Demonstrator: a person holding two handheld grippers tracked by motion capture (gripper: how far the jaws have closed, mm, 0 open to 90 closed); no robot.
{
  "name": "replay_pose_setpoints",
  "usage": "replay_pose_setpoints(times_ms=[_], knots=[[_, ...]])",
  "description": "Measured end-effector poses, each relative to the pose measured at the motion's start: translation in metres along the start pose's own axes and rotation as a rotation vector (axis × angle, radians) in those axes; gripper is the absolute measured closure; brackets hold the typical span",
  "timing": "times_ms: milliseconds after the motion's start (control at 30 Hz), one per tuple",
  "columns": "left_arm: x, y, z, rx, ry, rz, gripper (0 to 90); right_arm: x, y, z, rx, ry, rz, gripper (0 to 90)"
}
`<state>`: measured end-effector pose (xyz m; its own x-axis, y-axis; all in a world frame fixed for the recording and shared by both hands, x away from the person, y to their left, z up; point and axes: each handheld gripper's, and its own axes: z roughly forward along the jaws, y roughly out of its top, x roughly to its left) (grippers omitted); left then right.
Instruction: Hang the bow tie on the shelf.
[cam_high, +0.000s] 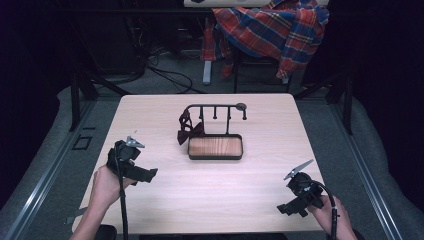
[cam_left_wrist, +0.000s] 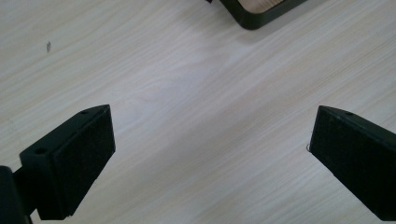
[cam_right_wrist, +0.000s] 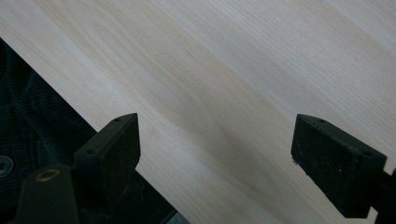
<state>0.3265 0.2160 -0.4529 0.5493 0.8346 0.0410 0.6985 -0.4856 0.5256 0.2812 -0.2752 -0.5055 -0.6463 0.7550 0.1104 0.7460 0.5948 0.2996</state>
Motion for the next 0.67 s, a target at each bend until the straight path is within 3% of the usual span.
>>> replay_pose_setpoints(times_ms=[100, 133, 167, 233, 500, 667], knots=[[-0.002, -0.008, 0.001, 0.019, 0.005, 0.007, 0.3, 0.0, 0.0, 0.001, -0.009, 0.002, 0.007, 15.4], [-0.003, -0.011, 0.002, 0.029, 0.006, 0.013, 0.4, -0.001, 0.001, -0.001, 0.021, 0.001, -0.019, 15.4], [-0.004, -0.013, 0.003, 0.036, 0.006, 0.014, 0.4, 0.0, 0.0, 0.001, -0.007, 0.003, 0.007, 15.4], [-0.005, -0.018, 0.005, 0.051, 0.002, 0.016, 0.3, 0.0, 0.0, 0.001, -0.008, 0.002, 0.007, 15.4], [-0.003, -0.039, 0.015, 0.058, -0.02, -0.01, 0.3, 0.0, 0.0, 0.001, -0.009, 0.002, 0.004, 15.4], [0.004, -0.042, 0.019, 0.045, -0.016, -0.007, 0.3, 0.0, 0.0, 0.001, 0.002, 0.005, 0.002, 15.4]])
